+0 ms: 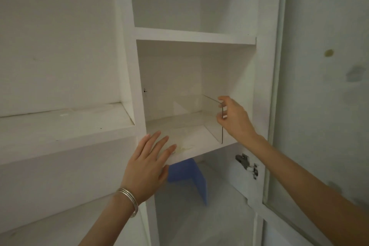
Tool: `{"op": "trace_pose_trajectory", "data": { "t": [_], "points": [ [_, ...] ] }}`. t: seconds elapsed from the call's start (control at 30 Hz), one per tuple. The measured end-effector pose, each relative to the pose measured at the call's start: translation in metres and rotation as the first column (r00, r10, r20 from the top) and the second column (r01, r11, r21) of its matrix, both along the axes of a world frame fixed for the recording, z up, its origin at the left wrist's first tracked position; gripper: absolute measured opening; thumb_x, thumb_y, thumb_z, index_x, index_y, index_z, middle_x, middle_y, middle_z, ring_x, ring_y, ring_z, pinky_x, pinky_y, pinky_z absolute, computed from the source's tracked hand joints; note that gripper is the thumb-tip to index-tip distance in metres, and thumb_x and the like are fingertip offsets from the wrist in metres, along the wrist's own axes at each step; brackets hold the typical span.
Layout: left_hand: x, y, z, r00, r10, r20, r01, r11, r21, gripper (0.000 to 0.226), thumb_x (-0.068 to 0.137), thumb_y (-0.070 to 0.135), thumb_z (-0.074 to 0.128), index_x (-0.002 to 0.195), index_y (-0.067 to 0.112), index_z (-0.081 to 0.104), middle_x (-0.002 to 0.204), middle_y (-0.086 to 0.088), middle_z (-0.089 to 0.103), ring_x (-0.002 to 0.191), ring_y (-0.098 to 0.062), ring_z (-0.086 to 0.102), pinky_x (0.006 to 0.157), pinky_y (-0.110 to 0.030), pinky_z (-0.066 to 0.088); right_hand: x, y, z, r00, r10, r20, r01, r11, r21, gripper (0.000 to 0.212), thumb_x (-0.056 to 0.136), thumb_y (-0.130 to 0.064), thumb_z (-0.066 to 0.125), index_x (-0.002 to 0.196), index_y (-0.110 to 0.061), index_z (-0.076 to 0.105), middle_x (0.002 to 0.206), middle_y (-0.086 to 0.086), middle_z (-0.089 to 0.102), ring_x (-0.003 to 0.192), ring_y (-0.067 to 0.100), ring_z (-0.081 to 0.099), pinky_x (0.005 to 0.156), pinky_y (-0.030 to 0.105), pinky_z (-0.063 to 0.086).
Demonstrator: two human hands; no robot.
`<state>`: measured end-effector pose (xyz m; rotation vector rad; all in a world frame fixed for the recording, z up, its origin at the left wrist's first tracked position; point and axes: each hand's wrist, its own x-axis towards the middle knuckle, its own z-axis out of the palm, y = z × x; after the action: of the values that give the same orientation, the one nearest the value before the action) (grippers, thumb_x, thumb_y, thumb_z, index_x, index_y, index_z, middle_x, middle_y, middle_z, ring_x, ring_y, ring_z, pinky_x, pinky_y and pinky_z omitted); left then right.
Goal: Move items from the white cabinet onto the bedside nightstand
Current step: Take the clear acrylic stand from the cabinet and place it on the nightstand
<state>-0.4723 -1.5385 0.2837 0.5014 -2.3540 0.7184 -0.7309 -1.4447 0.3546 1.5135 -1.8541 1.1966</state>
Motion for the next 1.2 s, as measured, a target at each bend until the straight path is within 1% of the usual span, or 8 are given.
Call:
{"op": "trace_pose_trajectory", "data": {
  "t": [0.13,0.27,0.53,0.67,0.77,0.87,1.03,1.2],
  "points": [
    [-0.001,0.006,0.003,0.999,0.034,-0.032,-0.034,0.999,0.025,0.052,0.078,0.027,0.038,0.122,0.014,0.062,0.128,-0.013,0.057,0.129,-0.032,0.038,0.113,-0.043,0.016,0.000,0.021,0.001,1.000,0.029,-0.002,-0.029,1.000,0.012,0.044,0.082,0.001,0.059,0.125,-0.009,0.053,0.090,0.010,0.063,0.076,0.024,0.061,0.070,0.045,0.053],
    [-0.002,0.023,0.007,0.995,0.034,-0.091,-0.029,0.998,0.050,0.050,0.077,0.026,0.038,0.119,0.014,0.062,0.124,-0.013,0.059,0.126,-0.035,0.038,0.110,-0.046,0.021,0.000,0.052,0.000,0.999,0.049,0.011,-0.049,0.998,-0.050,0.043,0.083,-0.001,0.060,0.125,-0.011,0.055,0.088,0.000,0.063,0.076,0.019,0.063,0.073,0.041,0.054],
    [0.016,0.097,0.018,0.986,0.072,-0.152,-0.061,0.996,0.071,0.049,0.076,0.021,0.039,0.119,0.014,0.062,0.124,-0.011,0.058,0.124,-0.034,0.042,0.102,-0.041,0.027,0.001,0.123,0.014,0.959,0.198,0.201,-0.150,0.962,-0.228,0.043,0.082,-0.003,0.066,0.123,-0.014,0.059,0.084,-0.002,0.068,0.075,0.014,0.066,0.082,0.028,0.052],
    [0.035,0.139,0.006,0.978,0.143,-0.153,-0.130,0.987,0.092,0.045,0.076,0.016,0.058,0.121,0.013,0.059,0.125,-0.012,0.057,0.123,-0.035,0.043,0.099,-0.046,0.037,0.012,0.157,0.009,0.929,0.284,0.237,-0.226,0.944,-0.241,0.030,0.080,-0.006,0.070,0.109,-0.014,0.068,0.081,0.001,0.071,0.075,0.012,0.068,0.082,0.026,0.053],
    [0.056,0.178,-0.010,0.966,0.213,-0.145,-0.195,0.972,0.134,0.052,0.070,0.012,0.072,0.121,0.013,0.060,0.125,-0.012,0.058,0.122,-0.035,0.046,0.098,-0.047,0.039,0.029,0.179,-0.007,0.939,0.300,0.165,-0.287,0.953,-0.100,0.018,0.078,-0.011,0.073,0.095,-0.017,0.073,0.076,-0.001,0.071,0.073,0.008,0.067,0.078,0.025,0.054],
    [0.087,0.224,-0.039,0.940,0.317,-0.129,-0.296,0.942,0.158,0.048,0.073,0.014,0.068,0.120,0.013,0.061,0.122,-0.012,0.060,0.115,-0.034,0.053,0.095,-0.047,0.043,0.057,0.194,-0.038,0.934,0.343,0.101,-0.358,0.909,0.215,0.017,0.076,-0.012,0.074,0.092,-0.017,0.074,0.080,-0.001,0.073,0.072,0.006,0.065,0.075,0.024,0.052],
    [0.163,0.318,-0.107,0.794,0.603,-0.081,-0.548,0.766,0.336,0.046,0.069,0.024,0.069,0.113,0.014,0.065,0.108,-0.011,0.066,0.095,-0.033,0.063,0.080,-0.043,0.050,0.132,0.210,-0.105,0.821,0.561,0.106,-0.538,0.698,0.471,0.015,0.074,-0.014,0.077,0.087,-0.021,0.075,0.078,-0.003,0.073,0.073,0.005,0.065,0.075,0.037,0.054],
    [0.258,0.418,-0.147,0.579,0.810,0.092,-0.769,0.505,0.392,0.053,0.060,0.024,0.081,0.110,0.012,0.067,0.105,-0.013,0.067,0.094,-0.035,0.063,0.081,-0.046,0.051,0.244,0.226,-0.140,0.640,0.756,0.137,-0.666,0.457,0.590,0.014,0.075,-0.018,0.074,0.087,-0.026,0.074,0.079,-0.012,0.072,0.077,0.000,0.065,0.077,0.032,0.053]
  ]
}}
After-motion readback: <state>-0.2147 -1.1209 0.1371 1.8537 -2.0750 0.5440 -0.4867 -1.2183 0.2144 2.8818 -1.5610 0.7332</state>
